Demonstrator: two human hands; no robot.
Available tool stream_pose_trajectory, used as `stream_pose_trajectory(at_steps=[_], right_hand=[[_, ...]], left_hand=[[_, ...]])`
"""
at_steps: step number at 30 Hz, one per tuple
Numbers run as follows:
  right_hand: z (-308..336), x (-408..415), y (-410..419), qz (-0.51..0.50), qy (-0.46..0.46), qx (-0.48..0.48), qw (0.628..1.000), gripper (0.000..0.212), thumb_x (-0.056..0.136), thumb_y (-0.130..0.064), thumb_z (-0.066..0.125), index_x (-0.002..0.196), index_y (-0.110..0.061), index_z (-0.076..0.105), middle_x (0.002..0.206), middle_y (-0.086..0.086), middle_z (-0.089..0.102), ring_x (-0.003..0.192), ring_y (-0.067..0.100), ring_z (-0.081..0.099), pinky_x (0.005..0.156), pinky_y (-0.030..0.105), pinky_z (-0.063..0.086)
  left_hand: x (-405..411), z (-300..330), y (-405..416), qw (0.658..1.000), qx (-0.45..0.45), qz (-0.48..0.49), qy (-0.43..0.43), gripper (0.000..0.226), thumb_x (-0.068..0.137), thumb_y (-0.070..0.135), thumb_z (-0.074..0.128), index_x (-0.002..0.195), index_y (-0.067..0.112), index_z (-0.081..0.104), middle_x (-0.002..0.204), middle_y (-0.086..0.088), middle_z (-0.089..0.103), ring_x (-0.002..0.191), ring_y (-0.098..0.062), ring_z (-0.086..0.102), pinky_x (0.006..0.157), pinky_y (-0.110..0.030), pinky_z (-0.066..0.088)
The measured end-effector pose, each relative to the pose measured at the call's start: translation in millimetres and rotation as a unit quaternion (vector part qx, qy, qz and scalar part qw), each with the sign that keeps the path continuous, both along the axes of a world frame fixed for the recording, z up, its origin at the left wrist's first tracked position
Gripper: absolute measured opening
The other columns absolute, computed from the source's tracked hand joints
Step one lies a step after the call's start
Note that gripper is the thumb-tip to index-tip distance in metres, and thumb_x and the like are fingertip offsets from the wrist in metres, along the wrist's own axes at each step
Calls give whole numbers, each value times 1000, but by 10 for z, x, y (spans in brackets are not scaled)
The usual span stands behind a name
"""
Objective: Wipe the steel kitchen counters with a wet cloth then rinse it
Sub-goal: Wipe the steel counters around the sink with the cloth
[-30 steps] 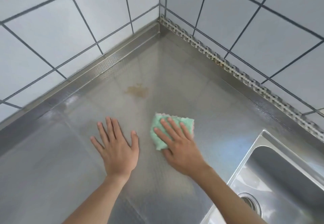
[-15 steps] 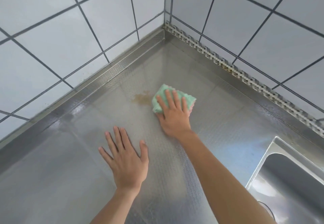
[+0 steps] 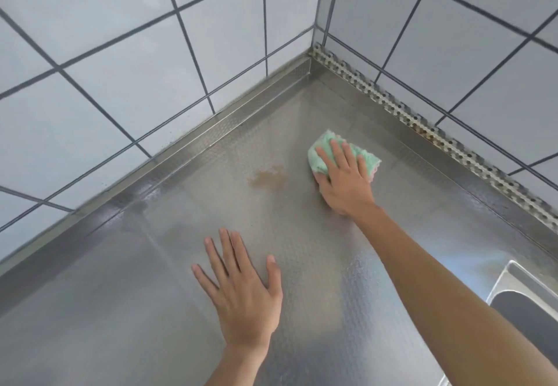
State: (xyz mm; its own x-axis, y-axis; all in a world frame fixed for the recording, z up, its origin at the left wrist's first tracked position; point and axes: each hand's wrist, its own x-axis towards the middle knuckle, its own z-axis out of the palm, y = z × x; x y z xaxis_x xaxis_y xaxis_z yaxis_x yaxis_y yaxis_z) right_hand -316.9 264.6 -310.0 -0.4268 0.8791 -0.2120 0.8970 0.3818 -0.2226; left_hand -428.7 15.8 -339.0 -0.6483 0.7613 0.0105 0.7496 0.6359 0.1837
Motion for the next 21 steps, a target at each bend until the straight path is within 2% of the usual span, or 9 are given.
stream_pose_trajectory(at_steps=[3, 6, 9, 12, 14, 18, 21], right_hand=[[-19, -662, 12, 2, 7, -19, 1000, 57, 108, -47, 29, 162, -35, 16, 173, -1, -4, 159, 23, -10, 127, 50, -9], [-34, -1060, -449, 102, 30, -4, 994, 59, 105, -43, 37, 161, -35, 22, 173, -1, 2, 159, 23, -6, 126, 49, -10], [-59, -941, -940, 216, 48, -4, 975, 61, 102, -42, 44, 160, -35, 29, 172, -2, 8, 159, 21, -3, 126, 45, -10], [-19, -360, -1035, 275, 54, -33, 959, 63, 97, -41, 32, 160, -35, 29, 172, -6, 9, 159, 17, -3, 128, 41, -8], [10, 99, -861, 257, 47, -30, 965, 63, 97, -42, 27, 160, -36, 28, 171, -8, 8, 159, 15, -3, 128, 41, -5], [22, 758, -214, 129, 16, -11, 992, 57, 104, -37, 38, 160, -36, 26, 171, -6, 11, 158, 15, -1, 128, 50, 6], [-7, 649, 372, 25, 2, 1, 1000, 56, 108, -38, 36, 161, -35, 20, 173, -3, 6, 159, 17, -3, 128, 46, -2]], left_hand=[[3, 3, 10, 1000, -1, 1, -6, 79, 101, 54, 39, 162, 4, 32, 174, -12, 23, 163, -35, 9, 126, -69, 12], [0, 4, 3, 1000, -6, 0, -8, 79, 101, 53, 37, 162, 4, 32, 174, -11, 23, 164, -34, 8, 126, -68, 11], [-21, -19, -8, 1000, -18, -6, -2, 82, 101, 56, 35, 163, 3, 29, 174, -12, 22, 164, -34, 6, 126, -68, 11], [-23, -30, -7, 1000, -14, -6, -6, 83, 99, 56, 39, 162, 2, 32, 174, -13, 24, 164, -34, 7, 126, -69, 12], [-23, -34, 5, 1000, -3, -1, -5, 81, 98, 54, 42, 160, 2, 36, 173, -12, 26, 163, -35, 10, 125, -69, 13], [-19, -40, 10, 1000, 0, -3, -1, 81, 99, 54, 42, 161, 3, 34, 173, -14, 26, 163, -35, 12, 125, -69, 12], [-13, -41, 13, 1000, 7, -1, -2, 80, 99, 53, 42, 161, 3, 34, 173, -13, 26, 163, -35, 12, 126, -69, 11]])
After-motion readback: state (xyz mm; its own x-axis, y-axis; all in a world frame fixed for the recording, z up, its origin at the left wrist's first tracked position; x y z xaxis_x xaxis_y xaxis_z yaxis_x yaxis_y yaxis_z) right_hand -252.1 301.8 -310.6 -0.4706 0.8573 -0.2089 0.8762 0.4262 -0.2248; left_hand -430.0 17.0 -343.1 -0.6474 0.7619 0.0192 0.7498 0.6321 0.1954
